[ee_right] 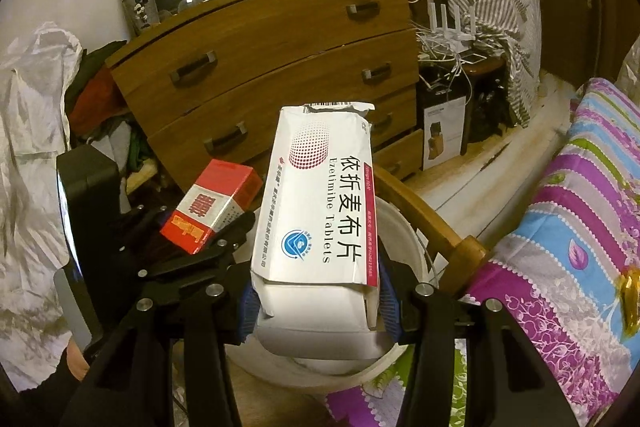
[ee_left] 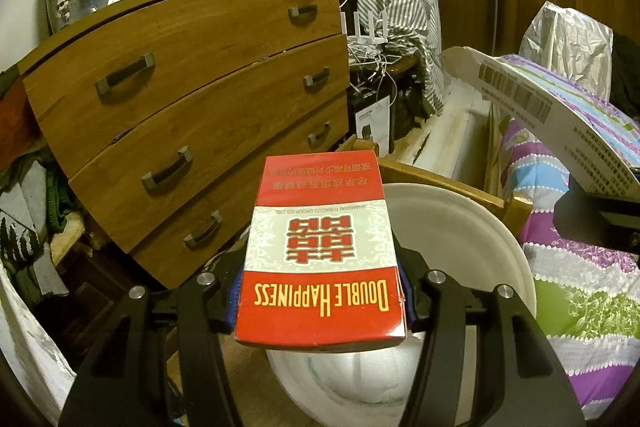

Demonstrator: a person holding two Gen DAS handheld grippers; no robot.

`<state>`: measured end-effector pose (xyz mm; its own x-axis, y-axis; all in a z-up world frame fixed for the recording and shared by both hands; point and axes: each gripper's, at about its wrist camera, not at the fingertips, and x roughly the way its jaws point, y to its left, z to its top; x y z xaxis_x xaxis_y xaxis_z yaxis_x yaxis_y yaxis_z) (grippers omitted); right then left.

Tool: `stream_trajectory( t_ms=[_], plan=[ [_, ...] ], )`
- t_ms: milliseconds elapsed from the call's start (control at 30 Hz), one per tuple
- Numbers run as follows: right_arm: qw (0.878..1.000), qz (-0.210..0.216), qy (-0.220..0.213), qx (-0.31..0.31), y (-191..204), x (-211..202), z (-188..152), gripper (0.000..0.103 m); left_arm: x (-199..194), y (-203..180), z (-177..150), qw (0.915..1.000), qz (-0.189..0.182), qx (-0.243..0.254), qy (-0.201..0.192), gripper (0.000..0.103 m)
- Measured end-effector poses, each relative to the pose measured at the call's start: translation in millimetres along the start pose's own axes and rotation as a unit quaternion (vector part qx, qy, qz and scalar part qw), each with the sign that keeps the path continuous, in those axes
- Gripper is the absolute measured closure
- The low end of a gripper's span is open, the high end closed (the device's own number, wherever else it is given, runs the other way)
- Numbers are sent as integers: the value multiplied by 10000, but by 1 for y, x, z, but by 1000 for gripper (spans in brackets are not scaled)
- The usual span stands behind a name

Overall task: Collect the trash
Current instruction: 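Open both tools to drop the two boxes into the bucket, then move both open tools back toward the bed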

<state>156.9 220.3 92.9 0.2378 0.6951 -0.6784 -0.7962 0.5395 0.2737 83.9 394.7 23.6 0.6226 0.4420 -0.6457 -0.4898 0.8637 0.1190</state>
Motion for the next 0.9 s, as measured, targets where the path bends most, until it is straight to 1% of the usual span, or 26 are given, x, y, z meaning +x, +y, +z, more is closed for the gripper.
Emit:
stream_trajectory(
  t_ms=[33, 100, 133, 167, 200, 233, 433, 667, 800, 900],
  plan=[
    [10000, 39, 9, 13, 0, 1, 1, 52, 1, 0, 1, 10000, -12, -7, 6, 49],
    [10000, 81, 26, -27, 1, 2, 3, 49, 3, 0, 2, 10000, -45, -6, 17, 48],
    [9999, 123, 63, -84, 2, 4, 3, 48, 5, 0, 2, 10000, -49, 1, 35, 47],
    [9998, 104, 71, -122, 3, 5, 4, 41, 8, 1, 2, 10000, -16, -8, 76, 43],
    [9999, 47, 54, -127, 3, 6, 4, 36, 10, 1, 2, 9999, 0, -17, 112, 33],
    [9999, 18, 11, -112, 2, 6, 4, 36, 13, 2, 1, 9999, -25, -23, 131, 28],
    [10000, 6, 21, 27, -9, 7, 1, 36, 20, 2, -2, 9998, 1, -17, 221, 28],
    [10000, -25, -33, -20, -8, 4, 0, 36, 20, 1, -3, 9998, 24, -11, 214, 28],
    [9999, -36, -98, -43, -6, -2, -2, 36, 19, 1, -3, 9997, 55, -22, 223, 28],
    [9996, -141, -220, -43, -5, -9, -5, 36, 18, 0, -6, 9997, 59, -46, 239, 26]
  ],
)
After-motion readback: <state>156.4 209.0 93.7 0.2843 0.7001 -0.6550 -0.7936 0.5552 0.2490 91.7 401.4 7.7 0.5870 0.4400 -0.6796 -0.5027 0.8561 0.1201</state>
